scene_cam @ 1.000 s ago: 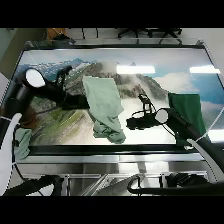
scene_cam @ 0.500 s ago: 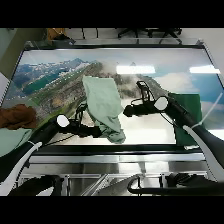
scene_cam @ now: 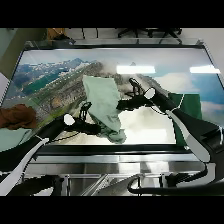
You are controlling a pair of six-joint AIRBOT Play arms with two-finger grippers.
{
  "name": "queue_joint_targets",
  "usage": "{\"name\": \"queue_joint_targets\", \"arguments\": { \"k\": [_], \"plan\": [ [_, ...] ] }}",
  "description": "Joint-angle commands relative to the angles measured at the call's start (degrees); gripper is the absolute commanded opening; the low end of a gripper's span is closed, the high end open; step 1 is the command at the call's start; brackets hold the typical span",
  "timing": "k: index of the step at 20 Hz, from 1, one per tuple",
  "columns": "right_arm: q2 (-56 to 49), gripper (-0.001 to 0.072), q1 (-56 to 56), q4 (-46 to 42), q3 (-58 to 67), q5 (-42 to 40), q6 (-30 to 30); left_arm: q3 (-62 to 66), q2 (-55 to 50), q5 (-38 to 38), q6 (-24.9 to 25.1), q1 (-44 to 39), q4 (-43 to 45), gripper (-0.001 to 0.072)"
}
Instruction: Fold the shirts.
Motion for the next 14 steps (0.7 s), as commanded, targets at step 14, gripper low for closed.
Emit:
{"name": "queue_joint_targets", "arguments": {
  "k": [14],
  "plan": [
    [21.00, 0.0015, -9.46, 0.92, 29.62, 10.05, -9.49, 35.32, 33.90, -20.70, -0.87, 27.45, -0.52, 0.0016]
  ]
}}
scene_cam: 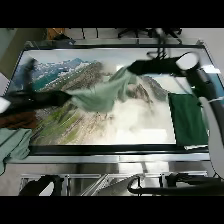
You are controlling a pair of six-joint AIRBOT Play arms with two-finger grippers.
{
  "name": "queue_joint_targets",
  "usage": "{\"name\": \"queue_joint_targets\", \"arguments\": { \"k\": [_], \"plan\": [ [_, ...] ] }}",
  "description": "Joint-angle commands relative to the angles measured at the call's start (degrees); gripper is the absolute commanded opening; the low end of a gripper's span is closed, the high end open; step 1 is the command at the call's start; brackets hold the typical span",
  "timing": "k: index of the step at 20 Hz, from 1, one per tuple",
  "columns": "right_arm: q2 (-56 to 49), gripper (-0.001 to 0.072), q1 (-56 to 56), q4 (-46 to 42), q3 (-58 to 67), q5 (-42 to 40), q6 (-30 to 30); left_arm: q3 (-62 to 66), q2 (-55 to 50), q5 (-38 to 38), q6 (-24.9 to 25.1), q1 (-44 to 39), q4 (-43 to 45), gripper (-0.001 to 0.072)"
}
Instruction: Fold the shirts.
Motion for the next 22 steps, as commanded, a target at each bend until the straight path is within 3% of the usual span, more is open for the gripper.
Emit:
{"name": "queue_joint_targets", "arguments": {
  "k": [1, 5, 8, 12, 15, 17, 19, 22],
  "plan": [
    [9.07, 0.0015, -1.31, 0.00, 6.56, 2.51, -2.89, 15.13, 8.70, -3.15, -1.97, 5.60, -0.07, 0.0016],
    [18.34, 0.0016, -1.33, -0.79, 6.56, 2.56, -6.14, 24.24, 14.12, -2.67, -2.23, 9.20, 0.52, 0.0016],
    [20.15, 0.0016, -1.33, -4.98, 6.54, 5.99, -6.05, 24.06, 15.50, -5.40, -4.39, 13.86, 0.44, 0.0016],
    [13.22, 0.0017, -1.33, -5.62, 6.29, 17.38, -2.12, 11.45, 13.94, -12.61, -5.84, 15.02, -0.13, 0.0017],
    [3.72, 0.0016, -1.31, -5.25, 4.02, 25.68, 0.20, -1.62, 9.57, -13.09, -5.73, 10.62, 0.04, 0.0017],
    [-3.02, 0.0016, -1.31, -3.43, 0.17, 26.32, 0.13, -10.23, 4.50, -10.12, -3.69, 6.56, 0.13, 0.0017],
    [-9.86, 0.0016, -1.31, -3.26, -3.34, 24.04, 0.11, -17.20, -1.73, -2.40, -0.39, 3.08, 0.17, 0.0017],
    [-18.60, 0.0027, -1.42, -3.26, -3.87, 16.37, 0.09, -17.70, -13.14, 8.46, 1.66, 2.51, 0.39, 0.0018]
  ]
}}
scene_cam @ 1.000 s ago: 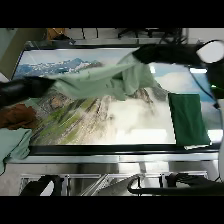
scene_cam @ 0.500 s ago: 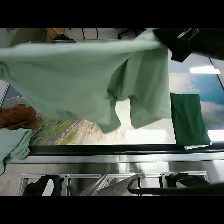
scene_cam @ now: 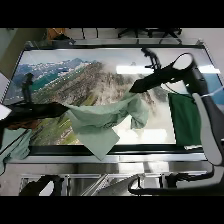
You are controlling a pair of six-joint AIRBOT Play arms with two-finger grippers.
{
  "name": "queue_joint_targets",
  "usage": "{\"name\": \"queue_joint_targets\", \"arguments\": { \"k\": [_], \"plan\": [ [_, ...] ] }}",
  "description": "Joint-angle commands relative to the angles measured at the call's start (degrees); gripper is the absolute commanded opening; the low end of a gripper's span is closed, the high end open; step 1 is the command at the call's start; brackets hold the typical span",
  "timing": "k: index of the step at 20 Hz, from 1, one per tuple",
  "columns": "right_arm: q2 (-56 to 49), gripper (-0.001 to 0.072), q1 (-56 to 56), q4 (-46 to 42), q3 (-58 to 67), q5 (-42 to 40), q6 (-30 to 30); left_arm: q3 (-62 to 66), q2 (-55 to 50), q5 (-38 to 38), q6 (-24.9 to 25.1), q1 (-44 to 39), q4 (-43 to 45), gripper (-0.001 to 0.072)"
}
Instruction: Fold the shirts.
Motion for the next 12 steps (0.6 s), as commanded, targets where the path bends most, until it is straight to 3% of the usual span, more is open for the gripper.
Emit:
{"name": "queue_joint_targets", "arguments": {
  "k": [1, 2, 3, 4, 5, 9, 12],
  "plan": [
    [-9.22, 0.0117, -0.11, 0.44, -1.55, -7.74, 0.17, -1.46, -12.39, 10.82, 2.69, -1.01, 0.00, 0.0020],
    [-9.60, 0.0310, -0.50, 0.04, -1.20, -9.94, 0.20, 1.77, -15.65, 9.88, 2.71, 0.28, 0.02, 0.0022],
    [-9.29, 0.0408, -1.38, -0.11, -0.39, -10.38, 0.22, 5.57, -18.34, 7.06, 2.73, 1.68, 0.04, 0.0023],
    [-8.50, 0.0411, -2.69, -0.13, 0.74, -9.55, 0.22, 9.60, -20.35, 3.41, 2.84, 3.54, 0.17, 0.0216],
    [-7.08, 0.0411, -4.33, -0.57, 1.46, -8.20, 0.57, 13.22, -21.75, -0.66, 2.82, 5.42, 0.11, 0.0683],
    [1.01, 0.0411, -12.81, -10.01, 0.96, 0.33, 8.96, 17.97, -21.97, -12.85, 2.75, 11.91, 0.26, 0.0685],
    [8.22, 0.0411, -17.49, -12.98, -7.41, 4.59, 11.78, 7.45, -17.42, -15.34, 2.29, 14.51, 0.20, 0.0685]
  ]
}}
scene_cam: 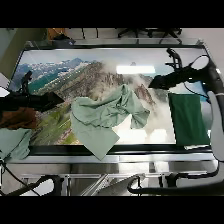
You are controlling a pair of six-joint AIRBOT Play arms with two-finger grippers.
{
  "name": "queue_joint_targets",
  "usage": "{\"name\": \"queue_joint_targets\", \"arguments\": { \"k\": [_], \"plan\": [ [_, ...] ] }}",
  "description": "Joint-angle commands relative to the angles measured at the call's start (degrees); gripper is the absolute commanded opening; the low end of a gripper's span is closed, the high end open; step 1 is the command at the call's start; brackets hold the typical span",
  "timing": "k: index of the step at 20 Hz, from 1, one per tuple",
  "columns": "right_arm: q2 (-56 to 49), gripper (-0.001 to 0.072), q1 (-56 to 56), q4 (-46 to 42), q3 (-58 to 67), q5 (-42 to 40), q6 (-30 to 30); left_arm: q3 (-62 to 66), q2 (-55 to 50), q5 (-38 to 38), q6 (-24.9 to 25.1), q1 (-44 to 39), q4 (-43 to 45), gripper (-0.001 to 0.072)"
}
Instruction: Fold the shirts.
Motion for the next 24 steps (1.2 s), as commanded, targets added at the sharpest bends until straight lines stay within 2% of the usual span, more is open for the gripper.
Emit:
{"name": "queue_joint_targets", "arguments": {
  "k": [1, 3, 4, 5, 6, 10, 13, 16, 19, 20, 21, 22, 23, 24],
  "plan": [
    [8.31, 0.0411, -4.85, -4.09, -10.03, 4.70, 4.50, -10.51, 4.26, -3.85, -0.37, 2.99, -0.09, 0.0685],
    [13.64, 0.0413, -4.42, -3.87, -20.72, 3.30, 5.55, -22.03, 9.03, 1.55, -1.01, 2.95, -0.42, 0.0685],
    [16.06, 0.0455, -3.82, -3.04, -26.25, 1.57, 5.60, -26.56, 10.71, 4.17, -1.14, 2.95, -0.61, 0.0684],
    [17.79, 0.0557, -3.19, -1.64, -30.97, -0.59, 5.62, -30.71, 12.13, 6.60, -1.36, 2.95, -0.57, 0.0685],
    [19.15, 0.0602, -2.40, 0.22, -35.52, -3.04, 5.53, -33.94, 13.20, 8.59, -1.33, 2.95, -0.52, 0.0685],
    [19.71, 0.0601, 3.39, 4.94, -47.41, -12.94, 5.31, -41.24, 14.19, 16.31, -0.63, 2.95, -2.58, 0.0684],
    [17.22, 0.0600, 9.11, 5.51, -50.01, -21.18, 5.33, -42.66, 9.38, 18.12, 7.30, 2.95, -14.14, 0.0684],
    [13.51, 0.0600, 12.83, 9.79, -50.01, -29.24, 4.48, -42.51, 2.62, 17.92, 15.34, 2.95, -25.29, 0.0684],
    [10.27, 0.0599, 13.73, 18.27, -49.99, -33.24, -2.05, -42.51, -1.81, 16.57, 20.11, 2.95, -30.69, 0.0682],
    [9.55, 0.0598, 13.73, 21.11, -49.99, -34.36, -4.20, -42.34, -2.45, 16.59, 20.31, 2.95, -30.49, 0.0599],
    [8.98, 0.0598, 13.73, 23.67, -49.99, -35.52, -5.97, -42.03, -2.75, 16.28, 21.35, 2.95, -30.49, 0.0444],
    [8.66, 0.0597, 13.75, 25.83, -49.99, -36.54, -7.43, -41.44, -2.73, 15.87, 21.79, 2.95, -30.51, 0.0369],
    [8.50, 0.0596, 13.77, 27.78, -49.99, -37.48, -8.74, -40.68, -2.71, 15.61, 21.81, 2.95, -30.45, 0.0358],
    [8.35, 0.0544, 13.77, 29.33, -49.99, -37.92, -9.79, -39.76, -2.71, 15.56, 21.81, 2.95, -30.40, 0.0358]
  ]
}}
